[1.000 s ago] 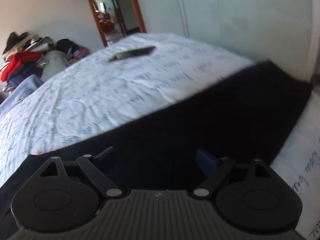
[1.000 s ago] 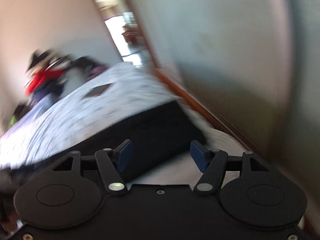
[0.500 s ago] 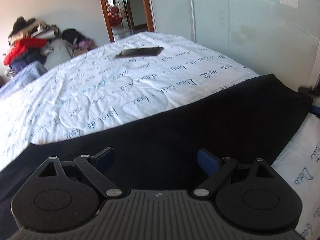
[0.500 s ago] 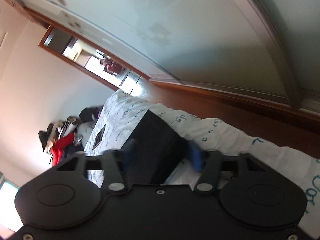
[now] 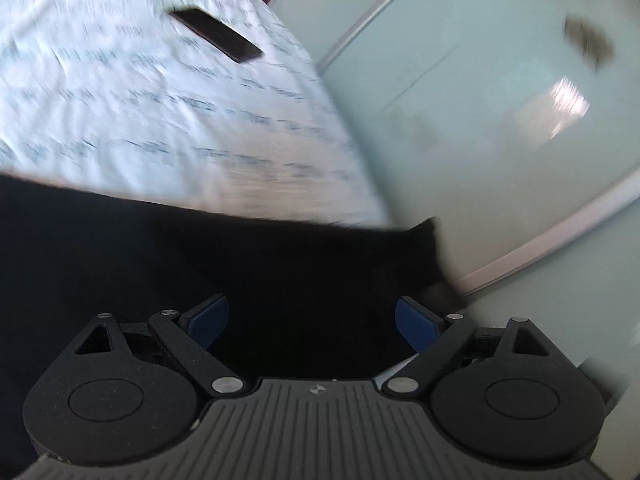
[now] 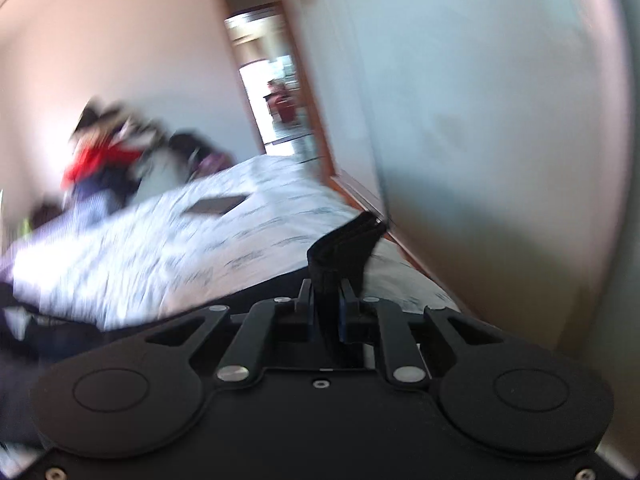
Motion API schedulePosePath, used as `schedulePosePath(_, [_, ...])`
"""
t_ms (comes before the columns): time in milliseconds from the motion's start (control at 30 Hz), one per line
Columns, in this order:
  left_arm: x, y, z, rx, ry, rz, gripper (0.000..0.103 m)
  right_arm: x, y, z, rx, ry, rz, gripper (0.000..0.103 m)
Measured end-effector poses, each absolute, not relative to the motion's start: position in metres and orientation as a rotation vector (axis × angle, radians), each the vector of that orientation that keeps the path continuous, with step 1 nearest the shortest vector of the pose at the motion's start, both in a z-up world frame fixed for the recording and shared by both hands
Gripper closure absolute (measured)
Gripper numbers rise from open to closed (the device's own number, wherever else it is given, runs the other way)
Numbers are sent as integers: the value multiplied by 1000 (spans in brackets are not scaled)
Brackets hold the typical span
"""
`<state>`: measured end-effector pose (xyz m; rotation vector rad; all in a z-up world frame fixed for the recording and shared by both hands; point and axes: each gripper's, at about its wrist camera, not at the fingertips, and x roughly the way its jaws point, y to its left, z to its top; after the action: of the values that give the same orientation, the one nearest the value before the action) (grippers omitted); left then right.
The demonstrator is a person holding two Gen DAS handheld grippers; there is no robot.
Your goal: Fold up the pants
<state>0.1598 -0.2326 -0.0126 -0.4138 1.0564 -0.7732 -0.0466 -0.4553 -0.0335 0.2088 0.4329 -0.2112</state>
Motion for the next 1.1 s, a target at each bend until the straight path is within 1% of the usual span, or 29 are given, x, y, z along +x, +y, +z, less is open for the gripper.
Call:
schedulePosePath(133, [169, -252, -13, -504, 1053, -806, 7, -38, -430, -29, 116, 441, -111, 90])
schedulePosePath(300, [187, -261, -33, -664, 1138, -823, 7, -47, -401, -26, 55, 455, 38, 90])
schedulePosePath(333, [188, -260, -36, -677, 1139, -812, 11, -50, -398, -25, 57, 456, 55, 90])
schedulePosePath(400, [188, -256, -40, -686, 1152, -803, 35, -55, -392, -23, 48, 448, 77, 90])
schedulePosePath(433, [189, -254, -43, -684, 1167, -796, 64, -57, -390, -23, 34, 446, 81, 90])
schedulePosePath(467, [188, -251, -45, -673, 1178, -777, 80, -58, -387, -25, 11, 448, 78, 90])
schedulePosePath(533, [186, -247, -45, -635, 1163, -746, 92, -57, -383, -28, -31, 461, 82, 88])
schedulePosePath(567, [184, -245, -45, -613, 1149, -739, 93, -56, -382, -30, -39, 469, 88, 88])
schedulePosePath(600, [181, -244, -43, -588, 1135, -735, 94, -44, -374, -34, -45, 484, 94, 76])
schedulePosePath(633, [179, -243, -41, -565, 1120, -729, 96, -42, -370, -35, -56, 487, 96, 60])
schedulePosePath(667, [176, -243, -39, -543, 1103, -727, 98, -37, -365, -36, -75, 480, 92, 55])
schedulePosePath(700, [173, -242, -36, -522, 1088, -726, 98, -35, -360, -37, -102, 478, 83, 52])
schedulePosePath(767, [170, -241, -32, -491, 1065, -715, 98, -37, -351, -38, -156, 482, 68, 57])
schedulePosePath(800, [167, -239, -30, -476, 1052, -706, 98, -38, -346, -39, -174, 477, 66, 70])
schedulePosePath(833, [165, -235, -28, -459, 1035, -694, 99, -39, -344, -37, -185, 474, 73, 81])
schedulePosePath(900, [158, -226, -25, -422, 1000, -666, 98, -42, -334, -34, -205, 462, 96, 91])
schedulePosePath(1100, [136, -174, -18, -310, 911, -506, 98, -45, -289, -32, -254, 432, 250, 94])
